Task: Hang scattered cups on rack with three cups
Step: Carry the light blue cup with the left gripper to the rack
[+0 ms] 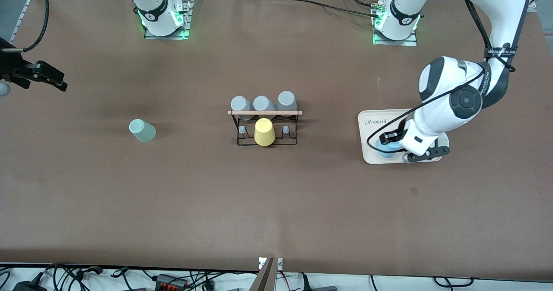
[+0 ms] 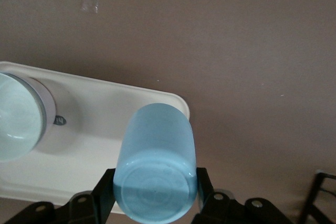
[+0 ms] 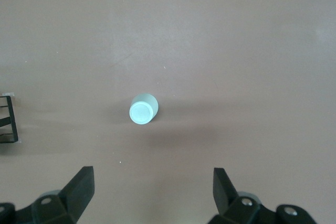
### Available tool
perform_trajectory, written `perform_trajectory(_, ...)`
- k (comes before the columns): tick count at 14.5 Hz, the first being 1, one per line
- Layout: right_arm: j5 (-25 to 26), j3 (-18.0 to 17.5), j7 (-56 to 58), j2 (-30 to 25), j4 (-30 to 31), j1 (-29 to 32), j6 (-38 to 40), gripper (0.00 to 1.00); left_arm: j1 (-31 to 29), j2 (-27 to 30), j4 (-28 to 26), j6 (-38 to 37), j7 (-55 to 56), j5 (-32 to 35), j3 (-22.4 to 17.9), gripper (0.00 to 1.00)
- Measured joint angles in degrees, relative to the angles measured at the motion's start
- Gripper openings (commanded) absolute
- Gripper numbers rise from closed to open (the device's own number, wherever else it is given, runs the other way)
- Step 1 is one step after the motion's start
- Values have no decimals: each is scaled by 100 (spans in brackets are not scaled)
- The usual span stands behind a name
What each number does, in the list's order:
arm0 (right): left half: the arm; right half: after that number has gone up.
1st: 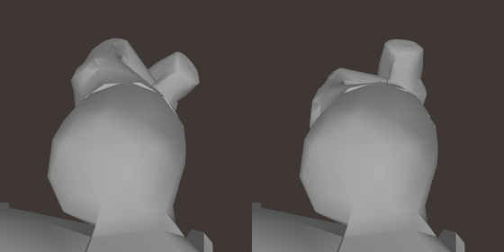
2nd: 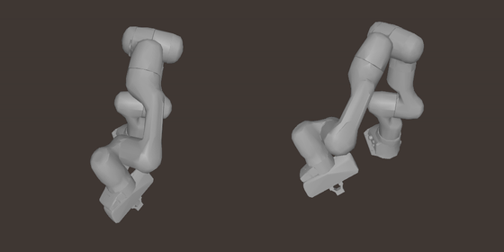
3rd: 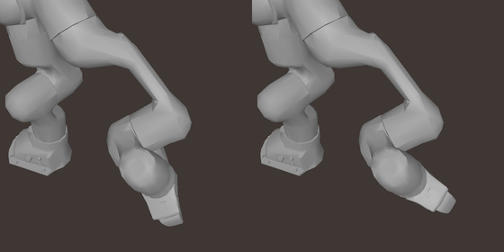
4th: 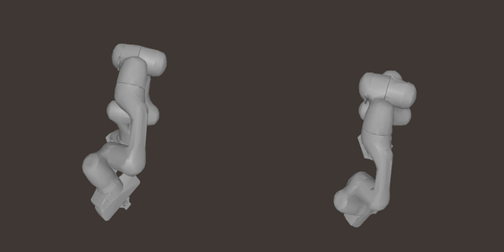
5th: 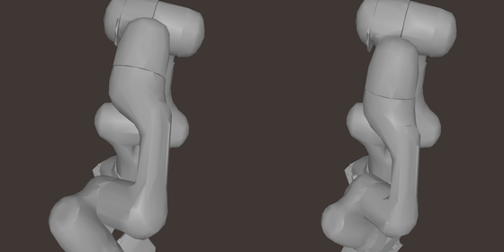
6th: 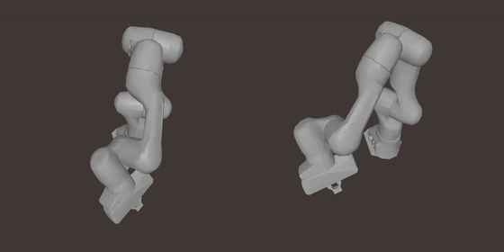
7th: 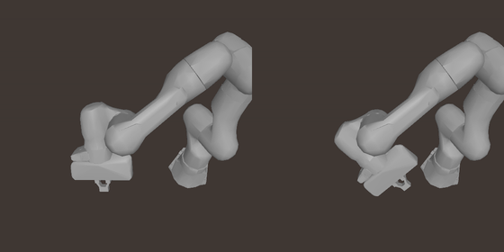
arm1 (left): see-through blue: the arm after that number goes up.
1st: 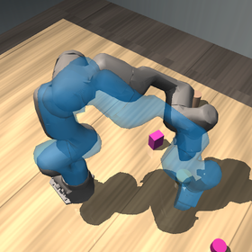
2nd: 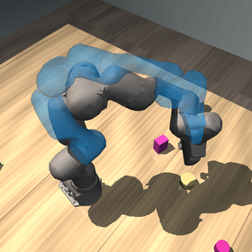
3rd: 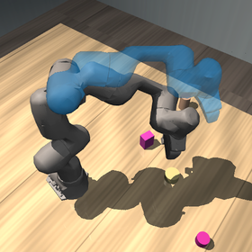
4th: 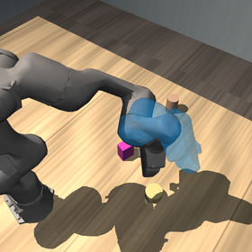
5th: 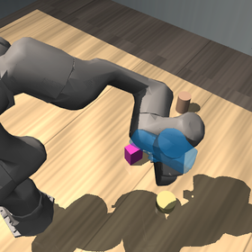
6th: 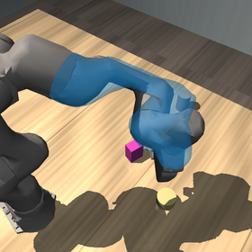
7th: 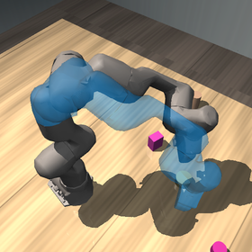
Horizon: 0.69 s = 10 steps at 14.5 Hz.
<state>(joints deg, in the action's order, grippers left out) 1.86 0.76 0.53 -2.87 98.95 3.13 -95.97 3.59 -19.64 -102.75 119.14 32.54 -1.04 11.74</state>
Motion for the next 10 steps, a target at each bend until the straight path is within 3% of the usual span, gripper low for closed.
perform_trajectory(6, -7, -7, 0, -1, 0, -11, 17, 100, 1189, -599, 1194, -136, 2706, -2, 38, 24)
perform_trajectory(10, -7, -18, 0, -1, 0, -12, 21, 100, 1677, -997, 1952, -528, 3653, -51, 45, 24)
